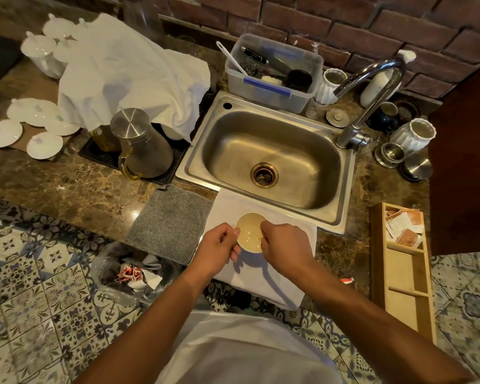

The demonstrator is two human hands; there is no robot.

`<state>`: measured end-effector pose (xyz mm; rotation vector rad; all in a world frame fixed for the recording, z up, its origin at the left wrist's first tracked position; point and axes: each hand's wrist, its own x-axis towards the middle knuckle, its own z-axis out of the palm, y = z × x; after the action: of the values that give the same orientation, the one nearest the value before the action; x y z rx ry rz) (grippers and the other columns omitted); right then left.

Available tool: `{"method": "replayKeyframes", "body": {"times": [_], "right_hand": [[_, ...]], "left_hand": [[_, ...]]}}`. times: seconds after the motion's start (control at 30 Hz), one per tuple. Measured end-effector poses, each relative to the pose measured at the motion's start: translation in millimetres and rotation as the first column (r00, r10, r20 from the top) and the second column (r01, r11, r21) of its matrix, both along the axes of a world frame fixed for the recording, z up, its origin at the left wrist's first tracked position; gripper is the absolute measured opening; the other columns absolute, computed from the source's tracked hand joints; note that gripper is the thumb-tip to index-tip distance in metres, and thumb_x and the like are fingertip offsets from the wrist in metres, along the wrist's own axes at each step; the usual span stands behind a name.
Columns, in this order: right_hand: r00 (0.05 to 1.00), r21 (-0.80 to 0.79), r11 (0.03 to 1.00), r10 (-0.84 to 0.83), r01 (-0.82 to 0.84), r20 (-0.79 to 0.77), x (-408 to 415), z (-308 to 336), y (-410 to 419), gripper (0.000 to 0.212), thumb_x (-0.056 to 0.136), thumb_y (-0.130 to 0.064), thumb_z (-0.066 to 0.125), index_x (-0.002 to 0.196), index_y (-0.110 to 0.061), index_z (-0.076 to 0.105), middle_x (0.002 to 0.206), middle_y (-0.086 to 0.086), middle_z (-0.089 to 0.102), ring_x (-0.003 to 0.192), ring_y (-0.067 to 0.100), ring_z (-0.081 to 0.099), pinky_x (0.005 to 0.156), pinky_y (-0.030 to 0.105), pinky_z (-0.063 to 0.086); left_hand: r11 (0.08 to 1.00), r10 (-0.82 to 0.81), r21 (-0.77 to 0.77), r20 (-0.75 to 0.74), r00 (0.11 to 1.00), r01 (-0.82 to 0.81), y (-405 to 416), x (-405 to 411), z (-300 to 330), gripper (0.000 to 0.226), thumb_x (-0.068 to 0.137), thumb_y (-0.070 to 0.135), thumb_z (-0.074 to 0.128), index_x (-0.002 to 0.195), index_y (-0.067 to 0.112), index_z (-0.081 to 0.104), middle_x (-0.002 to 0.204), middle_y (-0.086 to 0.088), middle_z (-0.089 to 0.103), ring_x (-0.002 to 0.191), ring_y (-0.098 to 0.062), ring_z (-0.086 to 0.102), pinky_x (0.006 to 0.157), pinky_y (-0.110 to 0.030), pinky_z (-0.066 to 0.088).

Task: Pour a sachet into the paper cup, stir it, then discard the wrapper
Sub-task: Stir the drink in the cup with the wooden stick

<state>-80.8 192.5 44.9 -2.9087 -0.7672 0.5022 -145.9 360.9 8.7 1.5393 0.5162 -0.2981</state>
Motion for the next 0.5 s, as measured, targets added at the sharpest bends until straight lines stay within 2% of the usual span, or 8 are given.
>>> {"method": "replayKeyframes", "body": {"times": [0.13,0.23,0.33,0.4,0.5], "right_hand": [[0.984,0.111,0.987,-0.101,0.117,-0.144,5,-1,4,0.014,0.092,-0.024,0.055,0.088,-0.017,0.066,0.088,0.01,0.073,0.078,0.032,0.065,0.058,0.032,0.041],[0.979,0.179,0.966,-0.168,0.186,-0.114,5,-4,7,0.016,0.093,-0.032,0.06,0.09,-0.018,0.068,0.088,0.006,0.074,0.081,0.03,0.067,0.06,0.032,0.044],[0.957,0.254,0.923,-0.279,0.291,-0.082,0,-8,6,0.017,0.095,-0.038,0.062,0.09,-0.022,0.064,0.084,0.004,0.073,0.08,0.027,0.065,0.061,0.031,0.036],[0.936,0.336,0.873,-0.331,0.353,-0.121,-4,-11,3,0.018,0.094,-0.038,0.064,0.087,-0.022,0.064,0.079,0.002,0.072,0.075,0.024,0.064,0.06,0.031,0.037],[0.841,0.45,0.712,-0.43,0.539,-0.328,-4,-9,-5,0.02,0.092,-0.033,0.071,0.079,-0.017,0.069,0.072,-0.003,0.067,0.07,0.016,0.061,0.064,0.034,0.046]], "left_hand": [[1.0,0.009,-0.005,-0.006,1.0,-0.009,-1,0,2,0.032,0.104,0.026,0.053,0.081,0.004,0.055,0.062,-0.005,0.064,0.05,-0.014,0.055,0.049,-0.024,0.042],[1.0,0.01,0.004,-0.009,1.0,-0.01,-1,1,3,0.032,0.104,0.027,0.053,0.083,0.003,0.056,0.064,-0.005,0.064,0.05,-0.012,0.056,0.049,-0.024,0.042],[1.0,0.011,0.0,-0.013,1.0,-0.011,-2,1,4,0.031,0.104,0.026,0.053,0.081,0.006,0.057,0.063,-0.004,0.064,0.05,-0.011,0.056,0.049,-0.024,0.042],[1.0,0.012,0.0,-0.015,1.0,-0.012,-1,1,4,0.031,0.104,0.027,0.053,0.082,0.006,0.057,0.063,-0.003,0.065,0.05,-0.012,0.056,0.049,-0.024,0.042],[1.0,0.016,0.007,-0.022,1.0,-0.016,0,0,3,0.032,0.104,0.028,0.053,0.083,0.004,0.057,0.063,-0.003,0.065,0.052,-0.011,0.057,0.049,-0.023,0.043]]}}
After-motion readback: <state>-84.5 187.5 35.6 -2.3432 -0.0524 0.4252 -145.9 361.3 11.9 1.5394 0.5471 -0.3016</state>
